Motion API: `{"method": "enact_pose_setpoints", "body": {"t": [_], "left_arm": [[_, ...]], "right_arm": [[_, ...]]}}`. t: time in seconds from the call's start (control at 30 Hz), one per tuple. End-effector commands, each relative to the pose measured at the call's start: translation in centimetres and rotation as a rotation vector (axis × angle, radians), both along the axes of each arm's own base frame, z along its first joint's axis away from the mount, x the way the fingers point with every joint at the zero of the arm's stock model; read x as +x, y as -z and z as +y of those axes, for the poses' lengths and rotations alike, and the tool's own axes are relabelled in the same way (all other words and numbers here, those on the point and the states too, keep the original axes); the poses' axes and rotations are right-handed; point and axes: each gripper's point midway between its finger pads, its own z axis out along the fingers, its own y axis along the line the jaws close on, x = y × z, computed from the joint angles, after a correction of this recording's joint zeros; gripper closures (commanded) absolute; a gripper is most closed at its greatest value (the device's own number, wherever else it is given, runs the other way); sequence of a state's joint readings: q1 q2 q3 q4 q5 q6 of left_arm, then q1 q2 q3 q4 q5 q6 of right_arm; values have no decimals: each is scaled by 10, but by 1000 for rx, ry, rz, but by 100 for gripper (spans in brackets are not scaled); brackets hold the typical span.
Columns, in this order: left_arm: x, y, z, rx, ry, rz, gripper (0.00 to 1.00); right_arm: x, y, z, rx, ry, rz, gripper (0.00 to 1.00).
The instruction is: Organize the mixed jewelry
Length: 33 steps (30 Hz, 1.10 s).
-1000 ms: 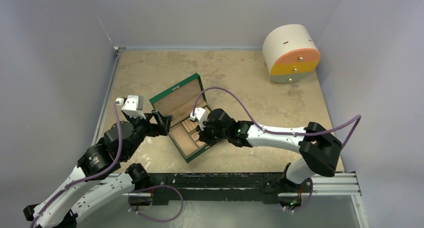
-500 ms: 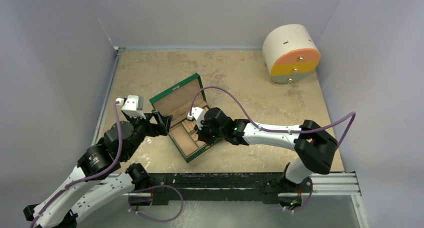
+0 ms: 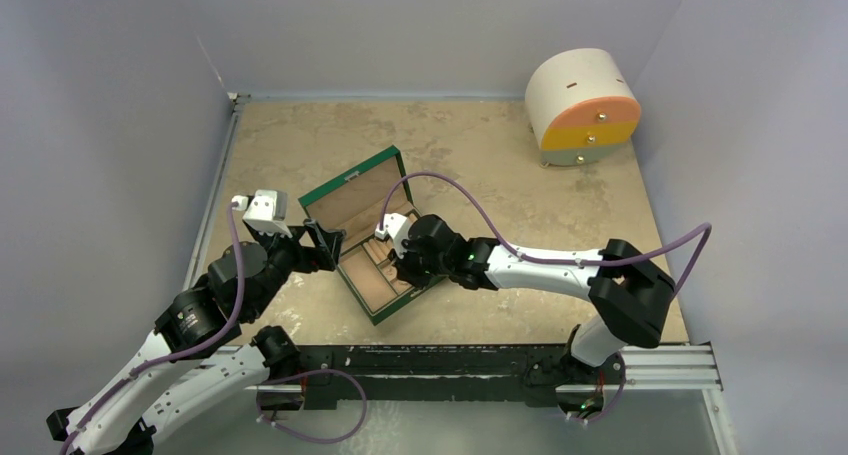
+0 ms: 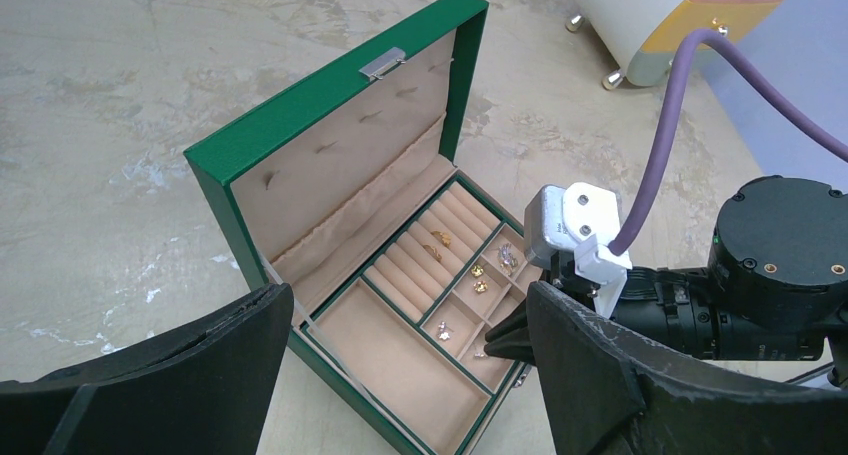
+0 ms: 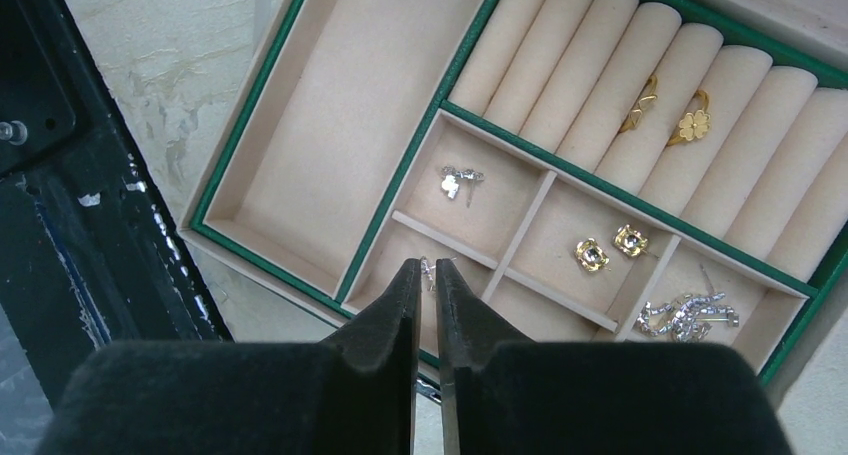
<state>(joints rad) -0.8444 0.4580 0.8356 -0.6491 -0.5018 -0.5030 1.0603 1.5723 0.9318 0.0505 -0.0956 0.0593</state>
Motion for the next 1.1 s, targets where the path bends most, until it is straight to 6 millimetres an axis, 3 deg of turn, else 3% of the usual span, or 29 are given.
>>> {"method": "enact_pose_setpoints", "body": {"t": [0.0, 0.23, 0.5, 0.63, 0.87, 1.07], "left_arm": [[3, -7, -1, -9, -2, -26, 13], [4, -7, -2, -8, -3, -23, 13], [5, -8, -1, 0, -11, -19, 14], [8, -20, 8, -7, -64, -43, 14], [23, -56, 34, 47, -231, -99, 14], [38, -81, 28, 86, -263, -132, 27]], "right_arm": [[5, -14, 8, 36, 2, -41, 89], [13, -31, 3, 60, 50, -83, 87], [30, -77, -20, 139, 213, -190, 80], [40, -98, -36, 164, 294, -251, 79], [44, -106, -64, 174, 416, -274, 78], [36, -115, -83, 223, 465, -261, 79]]}}
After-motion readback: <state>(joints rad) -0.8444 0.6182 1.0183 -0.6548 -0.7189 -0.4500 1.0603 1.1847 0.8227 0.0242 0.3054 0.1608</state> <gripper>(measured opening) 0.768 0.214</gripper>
